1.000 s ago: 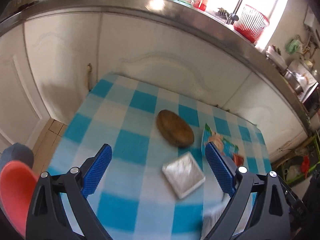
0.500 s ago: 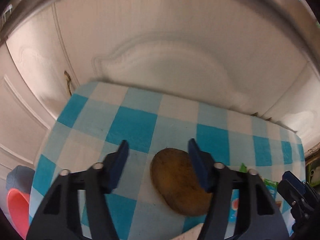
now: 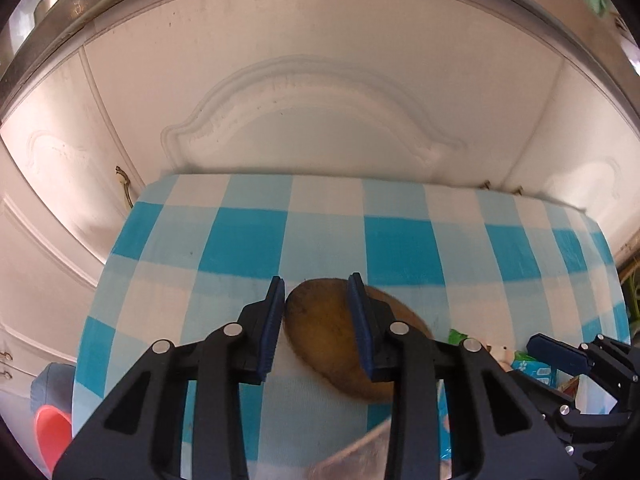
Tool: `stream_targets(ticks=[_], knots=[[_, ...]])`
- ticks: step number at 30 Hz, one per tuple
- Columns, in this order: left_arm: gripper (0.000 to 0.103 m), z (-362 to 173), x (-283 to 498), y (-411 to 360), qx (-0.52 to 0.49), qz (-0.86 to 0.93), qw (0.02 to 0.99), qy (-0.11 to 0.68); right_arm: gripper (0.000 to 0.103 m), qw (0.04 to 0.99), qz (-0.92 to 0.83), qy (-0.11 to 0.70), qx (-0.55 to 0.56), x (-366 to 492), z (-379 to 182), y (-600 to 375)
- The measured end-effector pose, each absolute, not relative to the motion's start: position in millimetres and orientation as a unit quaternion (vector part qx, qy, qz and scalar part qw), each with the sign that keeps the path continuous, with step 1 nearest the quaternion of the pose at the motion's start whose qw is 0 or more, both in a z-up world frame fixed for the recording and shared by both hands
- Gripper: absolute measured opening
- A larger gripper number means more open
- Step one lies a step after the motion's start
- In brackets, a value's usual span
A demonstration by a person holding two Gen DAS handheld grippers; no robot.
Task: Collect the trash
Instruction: 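Grasp the round brown disc with the left tool while the right tool reaches the red packet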
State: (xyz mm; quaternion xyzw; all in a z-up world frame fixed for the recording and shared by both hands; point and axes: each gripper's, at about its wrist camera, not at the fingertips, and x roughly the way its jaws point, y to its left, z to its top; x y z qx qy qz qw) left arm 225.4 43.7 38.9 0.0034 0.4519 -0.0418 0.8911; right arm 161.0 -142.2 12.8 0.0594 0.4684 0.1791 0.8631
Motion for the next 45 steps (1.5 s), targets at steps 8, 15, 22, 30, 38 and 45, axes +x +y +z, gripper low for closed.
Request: stream_targets(ticks=[8, 15, 22, 30, 38, 45], knots=[[0.026, 44.4, 182.2, 34.6, 0.059, -0.074, 0.889, 0.447, 0.043, 0.861, 0.197, 0.466, 0.054, 127.4, 11.9, -128.8], [0.021, 38.8, 136.0, 28.8, 0.079, -0.121, 0.880, 0.452, 0.044, 0.859, 0.215, 0.463, 0.049, 90.3, 12.3, -115.1], [0.021, 38.7, 93.6, 37.9, 0.049, -0.156, 0.874, 0.457, 0.044, 0.857, 0.226, 0.461, 0.047, 51.8, 12.9, -112.2], [0.027, 43.2, 86.8, 55.8, -0.004, -0.184, 0.869, 0.458, 0.058, 0.862, 0.215, 0.452, 0.077, 23.5, 10.8, -123.1], [0.088, 62.3, 151.3, 48.0, -0.025, -0.088, 0.898, 0.430, 0.077, 0.891, 0.171, 0.404, 0.121, 13.3, 22.9, -151.3], [0.089, 37.0, 207.5, 19.2, 0.012, 0.012, 0.886, 0.463, 0.078, 0.898, 0.171, 0.378, 0.146, 2.4, 29.6, -168.4]])
